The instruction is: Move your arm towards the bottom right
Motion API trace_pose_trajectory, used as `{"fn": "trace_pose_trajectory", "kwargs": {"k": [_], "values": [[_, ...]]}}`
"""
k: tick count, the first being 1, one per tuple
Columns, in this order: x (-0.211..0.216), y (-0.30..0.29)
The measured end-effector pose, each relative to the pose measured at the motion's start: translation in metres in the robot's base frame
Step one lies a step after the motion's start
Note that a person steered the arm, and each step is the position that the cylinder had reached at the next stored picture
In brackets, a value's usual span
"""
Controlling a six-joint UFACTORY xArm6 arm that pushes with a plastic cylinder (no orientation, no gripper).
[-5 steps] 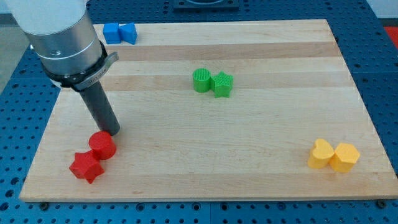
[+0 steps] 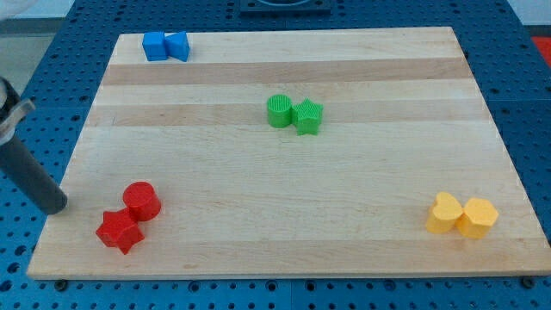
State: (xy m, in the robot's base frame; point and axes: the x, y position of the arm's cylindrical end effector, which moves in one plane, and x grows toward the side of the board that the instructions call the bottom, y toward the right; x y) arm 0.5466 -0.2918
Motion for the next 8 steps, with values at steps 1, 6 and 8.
{"fn": "trace_pose_trajectory", "kwargs": {"k": [1, 6, 8], "values": [[0.015, 0.024], [0.02, 0.145], [0.044, 0.208]]}}
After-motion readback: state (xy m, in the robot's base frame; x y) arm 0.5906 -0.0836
